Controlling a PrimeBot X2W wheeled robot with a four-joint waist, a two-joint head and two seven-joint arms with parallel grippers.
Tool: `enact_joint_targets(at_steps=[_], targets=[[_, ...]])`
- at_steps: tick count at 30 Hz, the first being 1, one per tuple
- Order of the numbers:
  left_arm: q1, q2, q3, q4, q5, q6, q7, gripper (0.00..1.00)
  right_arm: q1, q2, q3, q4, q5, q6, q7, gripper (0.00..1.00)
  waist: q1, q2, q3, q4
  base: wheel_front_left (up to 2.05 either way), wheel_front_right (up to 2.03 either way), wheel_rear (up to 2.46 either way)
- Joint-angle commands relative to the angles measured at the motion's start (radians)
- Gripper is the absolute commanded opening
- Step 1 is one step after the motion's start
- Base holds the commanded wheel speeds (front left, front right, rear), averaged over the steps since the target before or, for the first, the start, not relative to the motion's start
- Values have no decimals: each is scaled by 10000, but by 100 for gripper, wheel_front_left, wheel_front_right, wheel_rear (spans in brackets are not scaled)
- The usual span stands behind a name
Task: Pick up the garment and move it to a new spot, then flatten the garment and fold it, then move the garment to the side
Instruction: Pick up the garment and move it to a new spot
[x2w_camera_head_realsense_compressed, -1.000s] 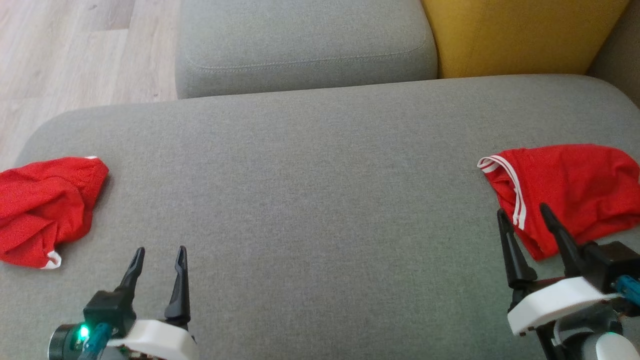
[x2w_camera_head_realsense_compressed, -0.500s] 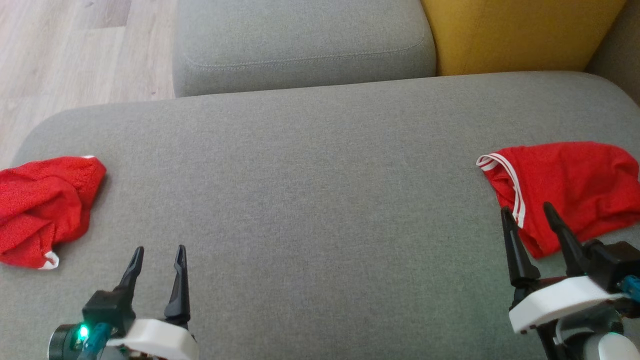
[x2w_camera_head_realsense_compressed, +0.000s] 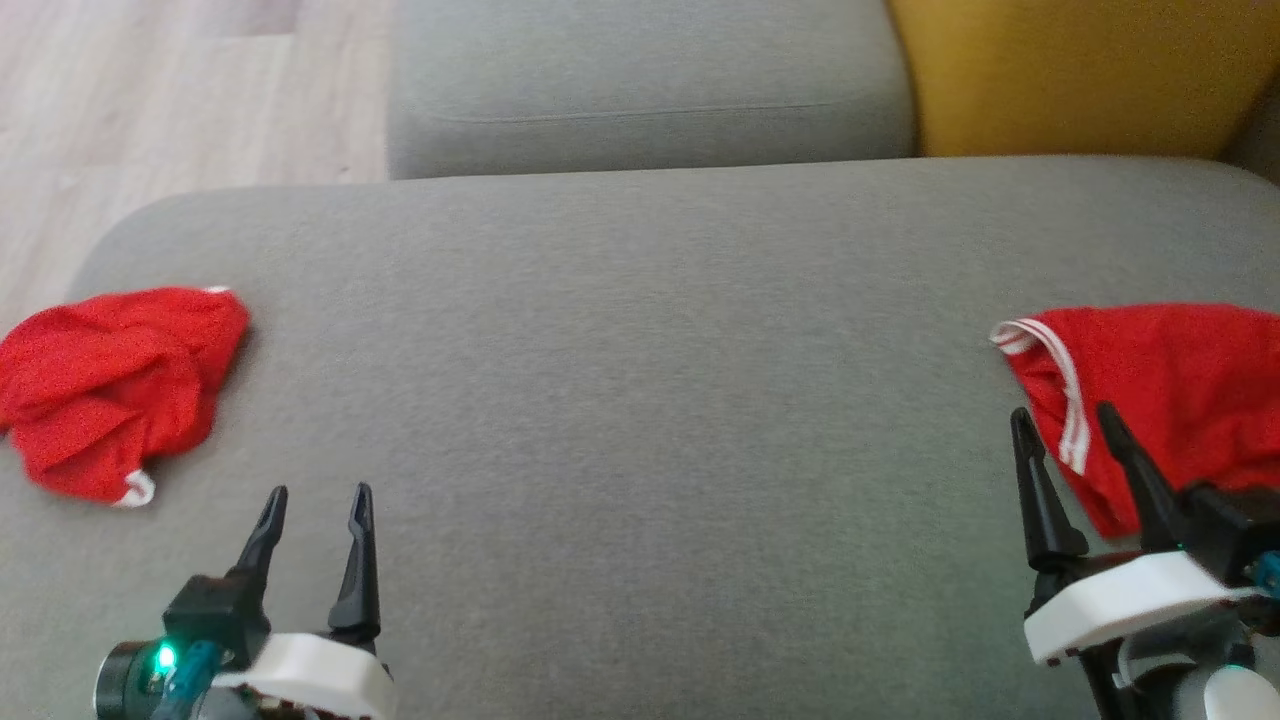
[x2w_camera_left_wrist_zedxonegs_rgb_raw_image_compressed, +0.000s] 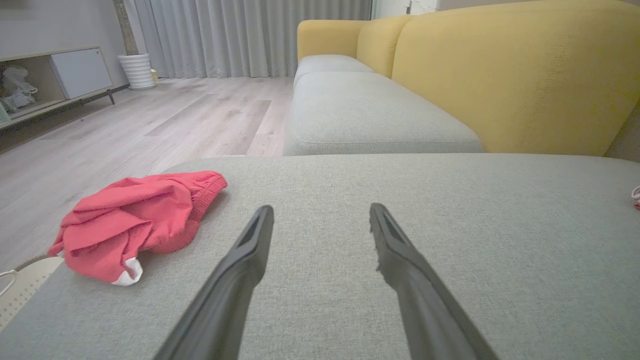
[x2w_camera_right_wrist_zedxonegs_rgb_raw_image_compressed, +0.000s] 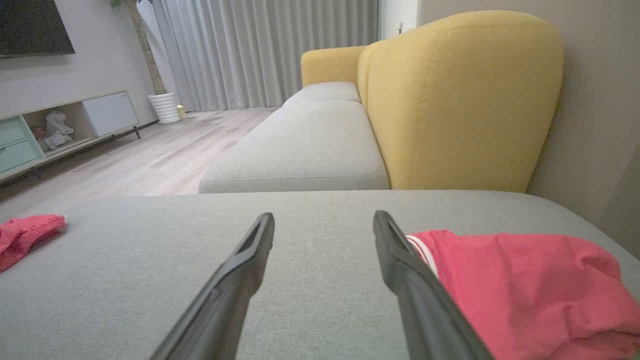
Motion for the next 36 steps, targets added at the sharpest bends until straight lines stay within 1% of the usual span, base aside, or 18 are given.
enact_joint_targets(at_steps=[1,7,8,9,10,13,17,21,26,31,34,36], targets=[[-651,236,384,-368,-30,74,-64,100,-189,-39,221,-476,17,67,-52,100,0,0,3,346,0,0,0],[-739,290,489,-400,-57,157,-90,100,-172,1,539,-717,2,67,3,100,0,0,-16,1484,0,0,0],[-748,311,505,-411,-55,169,-92,100,-171,9,584,-740,0,67,4,100,0,0,-24,1712,0,0,0],[-726,348,557,-462,-57,227,-85,100,-186,24,698,-770,16,67,-2,100,0,0,-40,2112,0,0,0],[-708,367,580,-503,-58,260,-73,100,-188,32,732,-782,14,67,-5,100,0,0,-48,2320,0,0,0],[-648,442,686,-616,-79,352,-55,100,-237,61,849,-808,12,67,-12,100,0,0,-62,2816,0,0,0],[-603,485,768,-756,-110,451,-29,100,-307,97,952,-820,12,67,-26,100,0,0,-63,3283,0,0,0],[-573,509,787,-855,-130,503,-8,100,-347,116,991,-809,-47,67,-11,100,0,0,-66,3511,0,0,0],[-617,520,829,-824,-181,522,-37,100,-385,123,999,-802,-74,67,27,100,0,0,-41,3589,0,0,0],[-671,482,861,-842,-199,558,-101,100,-419,121,1046,-838,-46,67,86,100,0,0,42,3513,0,0,0],[-803,425,928,-870,-244,574,-167,100,-548,48,1093,-960,-54,67,193,100,0,0,363,3385,0,0,0],[-988,268,993,-895,-400,519,-230,100,-696,-64,1123,-1088,-102,67,306,100,0,0,703,3284,0,0,0]])
